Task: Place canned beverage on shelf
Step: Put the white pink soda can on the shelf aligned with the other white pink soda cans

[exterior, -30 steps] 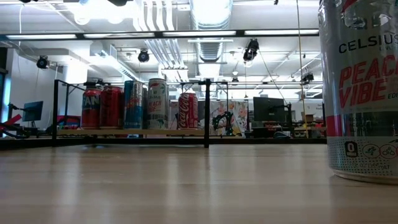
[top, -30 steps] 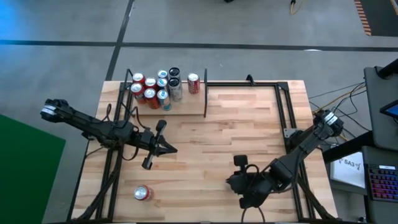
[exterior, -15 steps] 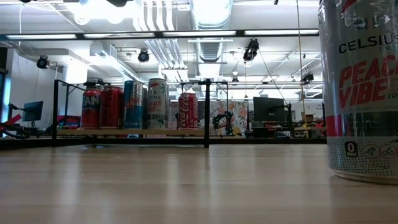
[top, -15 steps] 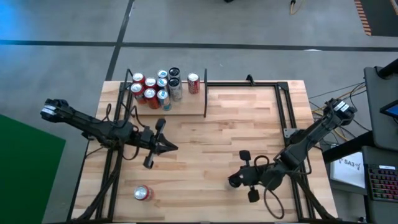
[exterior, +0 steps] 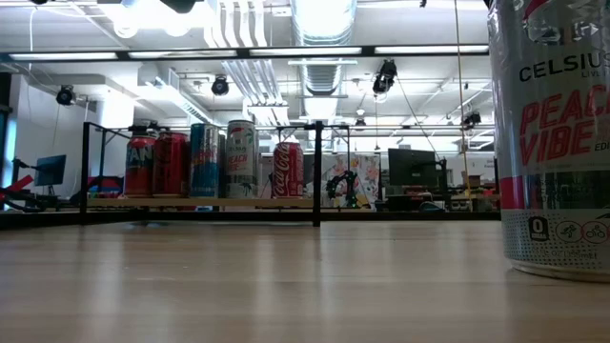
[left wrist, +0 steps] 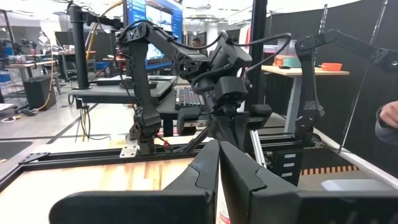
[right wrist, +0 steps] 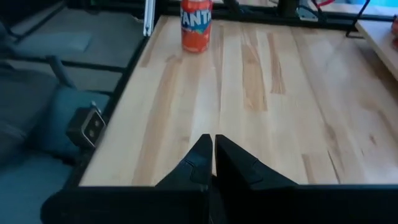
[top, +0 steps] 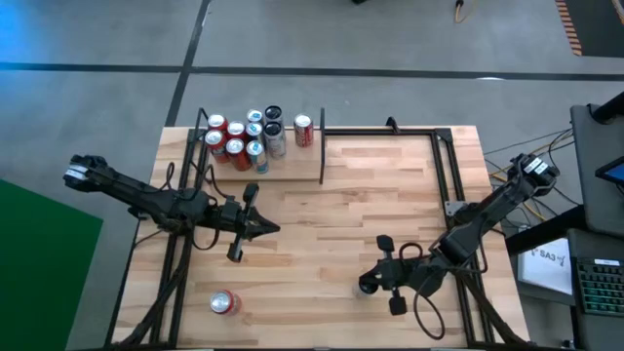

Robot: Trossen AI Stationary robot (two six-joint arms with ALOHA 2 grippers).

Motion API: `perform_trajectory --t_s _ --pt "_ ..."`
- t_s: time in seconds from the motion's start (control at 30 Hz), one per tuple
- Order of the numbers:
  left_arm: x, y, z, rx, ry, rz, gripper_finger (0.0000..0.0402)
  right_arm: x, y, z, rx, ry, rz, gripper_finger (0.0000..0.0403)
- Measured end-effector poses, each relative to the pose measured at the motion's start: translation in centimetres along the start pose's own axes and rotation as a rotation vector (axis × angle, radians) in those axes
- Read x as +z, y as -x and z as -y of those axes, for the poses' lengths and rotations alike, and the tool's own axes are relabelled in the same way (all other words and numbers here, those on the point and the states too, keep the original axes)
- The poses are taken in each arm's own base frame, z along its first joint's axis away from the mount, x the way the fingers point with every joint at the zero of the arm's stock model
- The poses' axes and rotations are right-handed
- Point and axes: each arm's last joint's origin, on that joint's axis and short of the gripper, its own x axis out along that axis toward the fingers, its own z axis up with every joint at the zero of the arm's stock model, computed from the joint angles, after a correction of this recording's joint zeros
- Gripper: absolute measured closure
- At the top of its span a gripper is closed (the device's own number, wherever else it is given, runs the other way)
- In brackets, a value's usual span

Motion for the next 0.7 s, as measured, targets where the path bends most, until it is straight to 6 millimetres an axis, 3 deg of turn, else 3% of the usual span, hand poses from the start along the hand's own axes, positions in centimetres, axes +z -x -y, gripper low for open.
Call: perform_trajectory --t_s 0.2,0.57,0.7 --pt "0.00 0.00 0.00 0.000 -0.002 0.000 0.0402 0.46 0.31 0.01 -0.013 -0.084 -0.044 0.0340" --pt "-0.01 0.00 0.00 0.000 -0.004 -0.001 0.0402 0.17 0.66 -0.50 0.015 -0.140 -0.086 0.0092" --pt "-0.01 0.00 0.00 0.000 -0.004 -0.001 0.0402 -0.39 0.73 -0.55 0.078 -0.180 -0.174 0.0031"
